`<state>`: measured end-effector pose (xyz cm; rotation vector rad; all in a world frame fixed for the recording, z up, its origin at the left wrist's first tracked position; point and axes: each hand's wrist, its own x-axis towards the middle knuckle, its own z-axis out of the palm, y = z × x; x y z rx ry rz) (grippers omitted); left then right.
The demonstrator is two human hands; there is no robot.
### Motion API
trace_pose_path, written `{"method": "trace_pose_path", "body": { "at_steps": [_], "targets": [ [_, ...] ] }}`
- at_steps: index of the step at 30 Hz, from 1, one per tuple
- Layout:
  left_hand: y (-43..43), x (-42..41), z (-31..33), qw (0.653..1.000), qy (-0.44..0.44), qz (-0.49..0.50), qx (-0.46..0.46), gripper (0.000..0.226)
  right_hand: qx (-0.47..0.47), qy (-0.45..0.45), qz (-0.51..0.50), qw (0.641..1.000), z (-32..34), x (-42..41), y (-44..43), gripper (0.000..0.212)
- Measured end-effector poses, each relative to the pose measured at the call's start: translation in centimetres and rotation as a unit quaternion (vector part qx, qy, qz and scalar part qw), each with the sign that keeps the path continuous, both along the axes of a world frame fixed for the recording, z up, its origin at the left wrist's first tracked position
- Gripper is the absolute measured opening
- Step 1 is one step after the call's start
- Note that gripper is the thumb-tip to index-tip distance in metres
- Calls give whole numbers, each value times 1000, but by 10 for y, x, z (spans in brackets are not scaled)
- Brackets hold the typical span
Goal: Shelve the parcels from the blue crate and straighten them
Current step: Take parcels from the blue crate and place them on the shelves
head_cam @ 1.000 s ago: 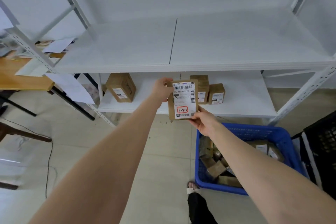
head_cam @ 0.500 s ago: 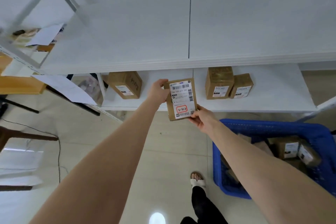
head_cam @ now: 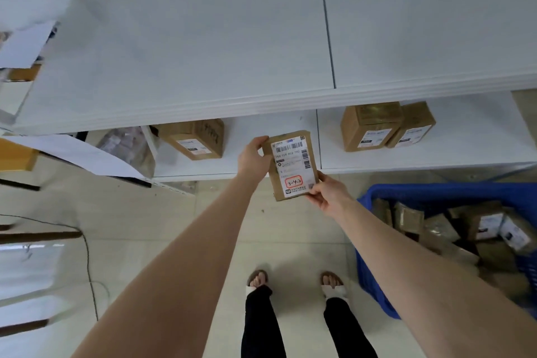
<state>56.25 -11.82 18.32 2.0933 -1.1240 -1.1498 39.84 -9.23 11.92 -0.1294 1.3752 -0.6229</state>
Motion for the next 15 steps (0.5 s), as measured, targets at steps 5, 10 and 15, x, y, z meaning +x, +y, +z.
{"method": "trace_pose_path", "body": {
  "at_steps": [5,10,15],
  "targets": [
    [-26,37,-24,1000,-19,-10,-20,44,-24,49,-20,998,-27,41,-25,66],
    [-47,80,-63,998,-40,-40,-40,38,-69,168,25,983,-70,97,-40,66],
    [-69,123,-116,996,-50,-45,-66,38,-130,213,63,966,-125,151,-67,50]
  ]
}}
